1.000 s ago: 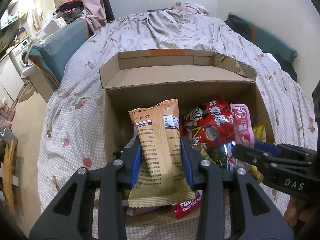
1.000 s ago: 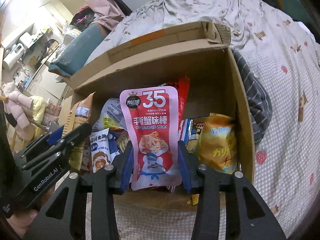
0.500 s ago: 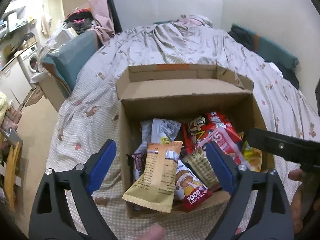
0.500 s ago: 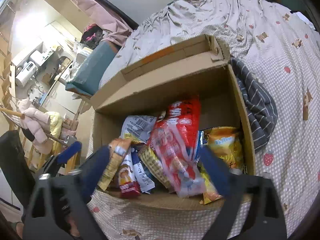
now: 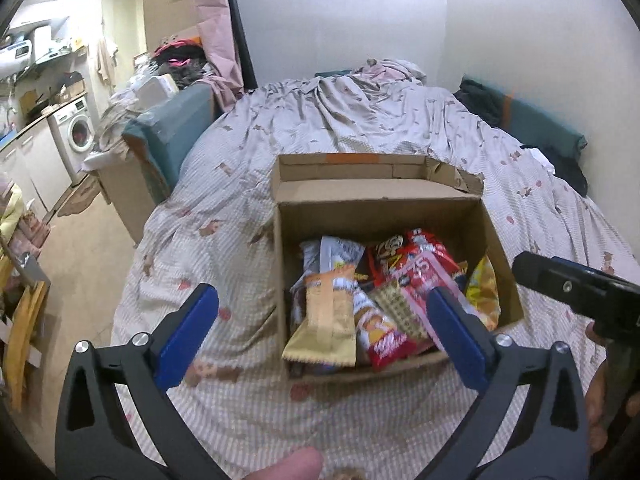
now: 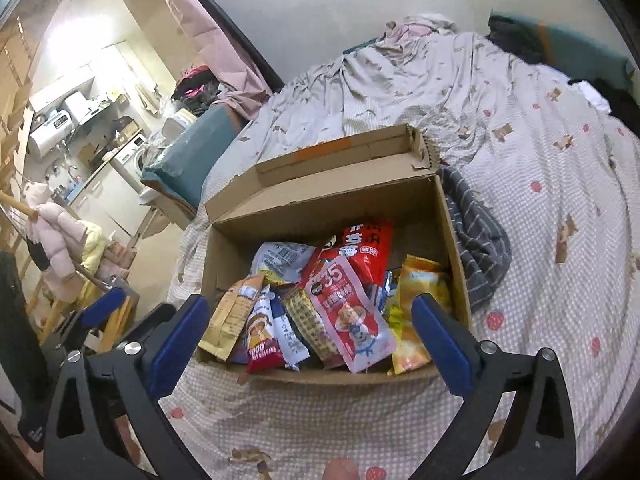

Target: Organize snacks

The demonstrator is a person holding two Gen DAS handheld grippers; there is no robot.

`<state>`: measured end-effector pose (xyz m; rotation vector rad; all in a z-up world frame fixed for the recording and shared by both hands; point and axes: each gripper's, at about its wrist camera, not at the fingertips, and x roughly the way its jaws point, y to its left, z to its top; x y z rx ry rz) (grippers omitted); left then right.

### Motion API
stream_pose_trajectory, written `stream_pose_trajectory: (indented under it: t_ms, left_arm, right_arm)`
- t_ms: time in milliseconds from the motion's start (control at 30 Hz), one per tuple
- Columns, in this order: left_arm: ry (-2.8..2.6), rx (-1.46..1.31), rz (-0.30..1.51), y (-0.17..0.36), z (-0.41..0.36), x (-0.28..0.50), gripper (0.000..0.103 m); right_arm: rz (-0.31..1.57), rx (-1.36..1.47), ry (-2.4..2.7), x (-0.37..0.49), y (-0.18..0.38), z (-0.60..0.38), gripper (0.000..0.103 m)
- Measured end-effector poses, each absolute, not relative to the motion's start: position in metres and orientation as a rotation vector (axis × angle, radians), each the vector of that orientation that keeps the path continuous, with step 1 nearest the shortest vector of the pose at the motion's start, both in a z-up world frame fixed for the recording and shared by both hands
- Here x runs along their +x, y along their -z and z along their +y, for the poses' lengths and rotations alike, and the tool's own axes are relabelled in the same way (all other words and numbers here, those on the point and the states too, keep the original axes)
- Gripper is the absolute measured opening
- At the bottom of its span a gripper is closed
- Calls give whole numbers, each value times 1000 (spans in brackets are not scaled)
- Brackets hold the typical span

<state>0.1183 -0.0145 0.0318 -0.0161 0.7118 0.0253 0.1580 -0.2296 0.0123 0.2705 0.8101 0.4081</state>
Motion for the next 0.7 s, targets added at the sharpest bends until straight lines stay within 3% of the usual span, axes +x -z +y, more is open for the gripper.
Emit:
stream_pose_trajectory:
  t_ms: [467, 700]
  left_arm:
    - [-23, -87, 796, -20, 3, 55, 103]
    - [-70, -62, 732, -20, 0, 38, 103]
  right_arm:
    - [809, 204, -323, 80, -1, -236, 103]
    - [756, 128, -253, 69, 5, -226, 103]
